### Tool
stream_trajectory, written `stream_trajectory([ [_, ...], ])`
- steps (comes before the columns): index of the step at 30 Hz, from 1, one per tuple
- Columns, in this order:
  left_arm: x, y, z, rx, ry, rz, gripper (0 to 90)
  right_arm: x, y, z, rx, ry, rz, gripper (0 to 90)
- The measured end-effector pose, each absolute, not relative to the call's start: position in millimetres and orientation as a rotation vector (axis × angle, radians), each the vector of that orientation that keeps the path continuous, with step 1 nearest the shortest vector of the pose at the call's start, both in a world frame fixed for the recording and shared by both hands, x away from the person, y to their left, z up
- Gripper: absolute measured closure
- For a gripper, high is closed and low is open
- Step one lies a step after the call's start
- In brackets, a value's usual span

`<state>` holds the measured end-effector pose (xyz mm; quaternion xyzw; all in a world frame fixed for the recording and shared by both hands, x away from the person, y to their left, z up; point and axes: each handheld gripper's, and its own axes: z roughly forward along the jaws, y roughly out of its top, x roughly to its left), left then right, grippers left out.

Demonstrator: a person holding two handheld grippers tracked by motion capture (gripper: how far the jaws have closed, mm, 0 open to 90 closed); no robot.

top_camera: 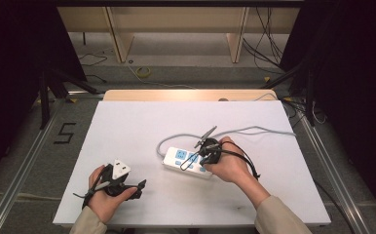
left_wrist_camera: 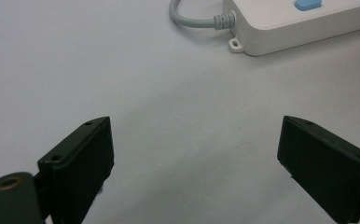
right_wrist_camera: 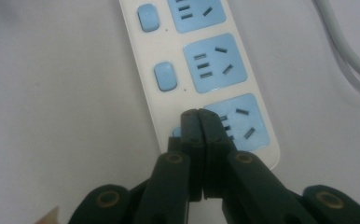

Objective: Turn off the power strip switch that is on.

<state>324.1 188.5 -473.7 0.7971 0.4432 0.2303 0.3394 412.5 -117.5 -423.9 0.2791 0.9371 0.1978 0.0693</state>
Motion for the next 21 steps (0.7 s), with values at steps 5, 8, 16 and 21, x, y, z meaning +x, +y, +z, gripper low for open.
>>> stream_trajectory([
  [5, 324.3, 188.5, -473.9, 2.078, 1.154, 0.599, 10.3, 409.0, -128.2, -424.3, 0.846, 2.798, 0.646, 87.4],
  [8, 324.1, 188.4, -473.8, 2.077, 1.154, 0.6, 10.3, 407.2, -134.7, -422.8, 0.848, 2.778, 0.672, 85.5],
  [16, 324.1, 188.1, -474.1, 2.079, 1.155, 0.601, 10.2, 403.3, -150.3, -423.1, 0.873, 2.751, 0.699, 83.1],
  [21, 324.2, 188.3, -474.3, 2.079, 1.156, 0.601, 10.3, 400.6, -157.8, -422.4, 0.891, 2.736, 0.723, 82.1],
])
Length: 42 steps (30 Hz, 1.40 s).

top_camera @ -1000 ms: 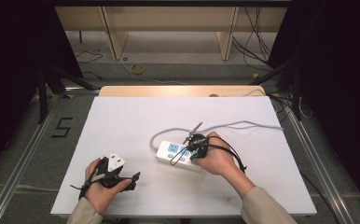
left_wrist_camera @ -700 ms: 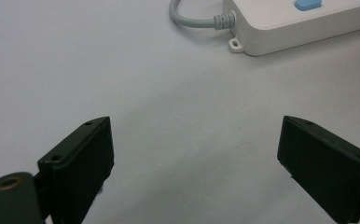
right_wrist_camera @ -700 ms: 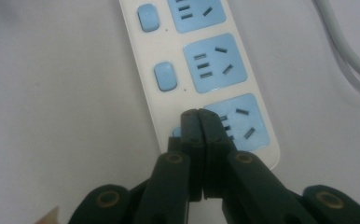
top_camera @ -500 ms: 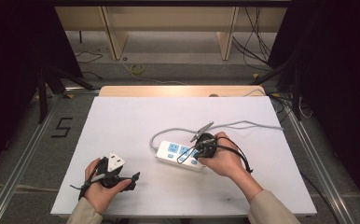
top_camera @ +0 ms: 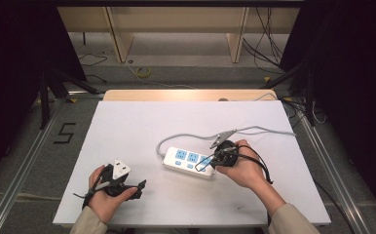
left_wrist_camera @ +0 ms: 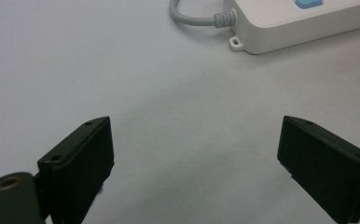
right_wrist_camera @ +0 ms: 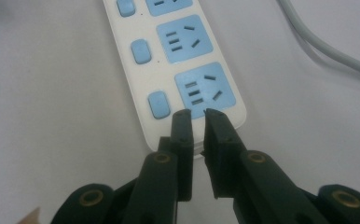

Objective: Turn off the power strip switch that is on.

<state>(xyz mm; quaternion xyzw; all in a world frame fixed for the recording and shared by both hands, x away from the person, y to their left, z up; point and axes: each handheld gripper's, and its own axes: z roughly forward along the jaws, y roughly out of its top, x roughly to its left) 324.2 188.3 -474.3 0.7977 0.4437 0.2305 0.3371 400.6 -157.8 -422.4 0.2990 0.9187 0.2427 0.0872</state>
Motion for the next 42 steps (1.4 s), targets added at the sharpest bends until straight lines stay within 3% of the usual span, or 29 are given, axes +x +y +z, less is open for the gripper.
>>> stream_trajectory([
  [12, 323.9, 189.0, -474.2, 2.085, 1.156, 0.6, 10.2, 389.7, -179.3, -427.2, 0.915, 2.667, 0.812, 78.1],
  [31, 324.0, 188.9, -475.7, 2.093, 1.166, 0.591, 10.0, 368.6, -220.5, -448.0, 0.971, 2.599, 0.963, 59.9],
  [42, 324.5, 187.6, -478.9, 2.115, 1.168, 0.574, 8.4, 350.5, -242.5, -457.7, 0.963, 2.501, 1.069, 55.8],
])
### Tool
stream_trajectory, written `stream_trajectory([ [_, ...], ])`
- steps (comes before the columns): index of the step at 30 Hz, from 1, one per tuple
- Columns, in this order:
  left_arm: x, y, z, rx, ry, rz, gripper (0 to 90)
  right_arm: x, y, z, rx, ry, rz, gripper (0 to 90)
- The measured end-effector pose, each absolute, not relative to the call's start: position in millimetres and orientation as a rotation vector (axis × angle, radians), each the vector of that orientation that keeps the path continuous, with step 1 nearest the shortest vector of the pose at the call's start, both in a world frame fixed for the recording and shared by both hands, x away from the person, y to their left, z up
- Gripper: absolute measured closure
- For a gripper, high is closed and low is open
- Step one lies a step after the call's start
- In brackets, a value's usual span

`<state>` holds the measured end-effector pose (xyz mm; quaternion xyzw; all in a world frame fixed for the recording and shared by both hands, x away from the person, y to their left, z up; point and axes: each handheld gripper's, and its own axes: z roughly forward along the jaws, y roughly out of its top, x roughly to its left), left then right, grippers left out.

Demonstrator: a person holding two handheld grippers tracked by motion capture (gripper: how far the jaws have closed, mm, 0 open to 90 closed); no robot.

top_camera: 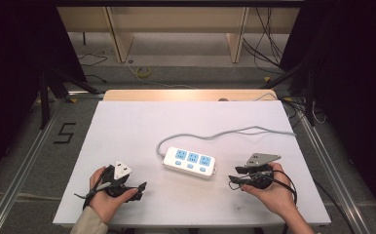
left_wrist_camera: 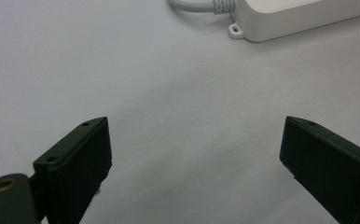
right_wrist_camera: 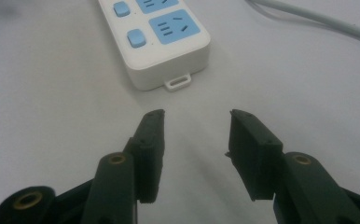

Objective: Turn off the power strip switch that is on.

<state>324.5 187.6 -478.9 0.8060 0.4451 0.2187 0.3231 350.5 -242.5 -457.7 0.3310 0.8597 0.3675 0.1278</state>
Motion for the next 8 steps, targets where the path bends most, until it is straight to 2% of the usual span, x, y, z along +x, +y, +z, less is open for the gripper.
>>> stream_trajectory([
  [8, 328.1, 192.8, -484.3, 2.107, 1.209, 0.554, 8.3, 346.4, -250.0, -462.6, 0.977, 2.449, 1.125, 52.4],
])
